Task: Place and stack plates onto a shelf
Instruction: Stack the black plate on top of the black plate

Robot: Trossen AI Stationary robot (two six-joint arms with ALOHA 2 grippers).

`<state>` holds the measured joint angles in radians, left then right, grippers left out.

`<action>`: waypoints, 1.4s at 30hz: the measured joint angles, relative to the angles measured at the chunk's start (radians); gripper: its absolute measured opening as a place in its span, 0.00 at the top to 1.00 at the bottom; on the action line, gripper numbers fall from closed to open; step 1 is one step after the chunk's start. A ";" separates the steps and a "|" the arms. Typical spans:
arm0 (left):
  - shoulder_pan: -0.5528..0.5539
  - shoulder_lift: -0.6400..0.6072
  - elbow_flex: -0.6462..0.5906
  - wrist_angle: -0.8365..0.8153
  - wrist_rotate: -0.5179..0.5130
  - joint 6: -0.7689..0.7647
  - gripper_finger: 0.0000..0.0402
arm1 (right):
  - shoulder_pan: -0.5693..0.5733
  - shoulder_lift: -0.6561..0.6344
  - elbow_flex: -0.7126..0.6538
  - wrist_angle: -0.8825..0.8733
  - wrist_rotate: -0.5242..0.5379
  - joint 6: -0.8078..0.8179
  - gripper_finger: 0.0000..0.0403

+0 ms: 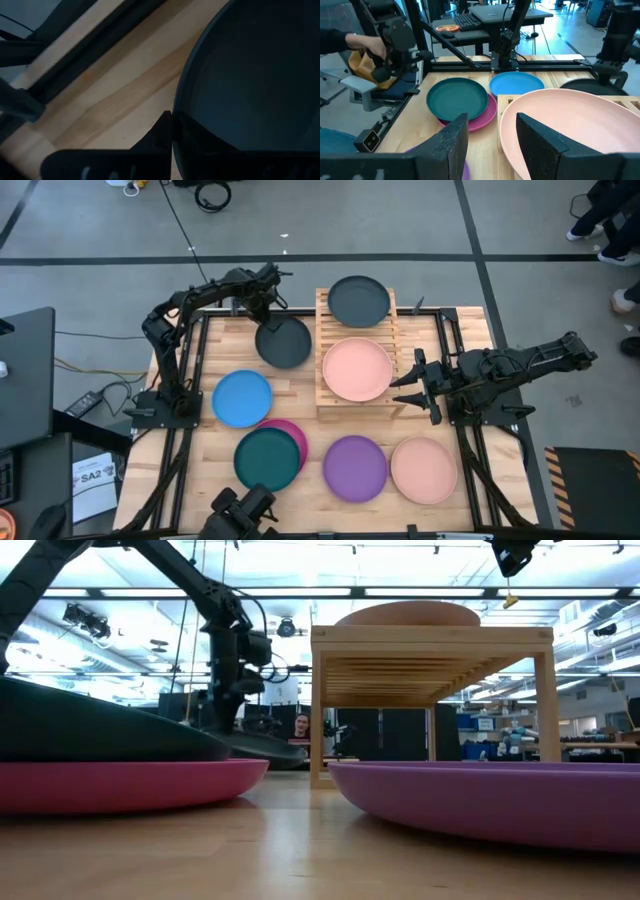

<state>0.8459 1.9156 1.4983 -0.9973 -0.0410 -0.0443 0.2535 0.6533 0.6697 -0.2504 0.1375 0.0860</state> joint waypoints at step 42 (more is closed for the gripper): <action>-0.080 0.000 0.739 -0.289 0.339 -0.009 0.97 | 0.000 0.000 0.000 0.000 0.000 -0.003 0.57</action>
<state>0.7664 1.9152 2.2375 -1.2866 0.2979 -0.0530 0.2531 0.6537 0.6697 -0.2501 0.1371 0.0826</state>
